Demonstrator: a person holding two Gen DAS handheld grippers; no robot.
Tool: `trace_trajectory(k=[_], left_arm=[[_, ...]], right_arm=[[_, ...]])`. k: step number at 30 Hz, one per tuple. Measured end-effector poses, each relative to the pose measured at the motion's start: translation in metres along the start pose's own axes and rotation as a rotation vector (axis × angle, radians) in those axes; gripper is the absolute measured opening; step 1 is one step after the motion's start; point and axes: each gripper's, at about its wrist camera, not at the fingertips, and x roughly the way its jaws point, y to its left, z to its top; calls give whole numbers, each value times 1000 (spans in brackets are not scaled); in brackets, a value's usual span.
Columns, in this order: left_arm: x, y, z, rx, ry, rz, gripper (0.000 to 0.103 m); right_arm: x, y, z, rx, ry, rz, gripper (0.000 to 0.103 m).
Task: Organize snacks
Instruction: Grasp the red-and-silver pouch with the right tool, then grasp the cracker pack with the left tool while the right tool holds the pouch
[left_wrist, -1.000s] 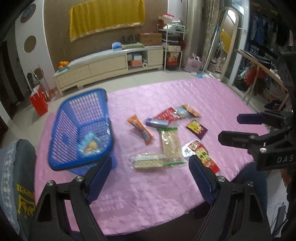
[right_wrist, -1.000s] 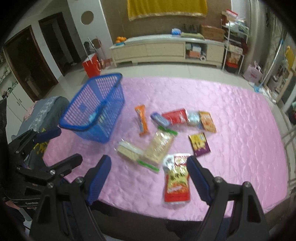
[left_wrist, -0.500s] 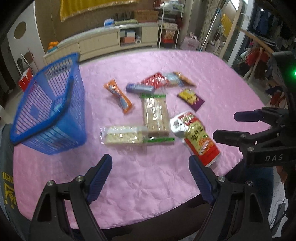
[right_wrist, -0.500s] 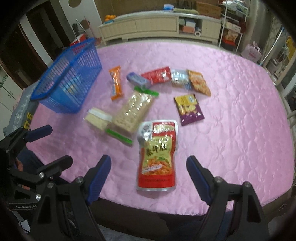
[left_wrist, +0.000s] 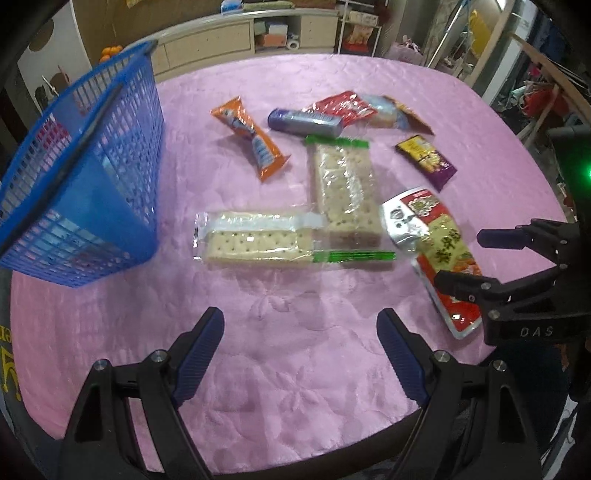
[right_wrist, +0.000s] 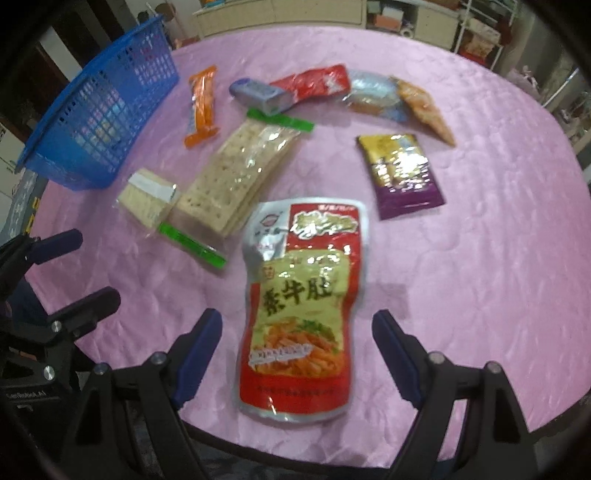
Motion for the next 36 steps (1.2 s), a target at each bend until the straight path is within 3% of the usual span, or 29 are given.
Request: trace_trajectory(k=[9,12,14,16,23,30,36], left_arm=[[9,7,2,-31,25,-20,83],[6,7,1,-34,22,-30,83],[5,8,0,-38,19,-33,83],[1,9,-2,-43,23,-37,83],[-14,7,0,-59,4,-41,83],[-27,-9,17,-32,-29,-45,83],[-25,-26,42,24,-46,-26,83]], right_arm=[[17,7,4,-54,6,-58,86],[15,14,-2,-87,-9,-92,73],[11,14,-4,-83,-22,-93,47],[6,11,-6,-70,-31,-91,43],[-17,-8,-22,22,-70,-14,41],[-60,-30,-31,55,-149,-14,41],[-70,-33,-16,82,-194,-14,41]])
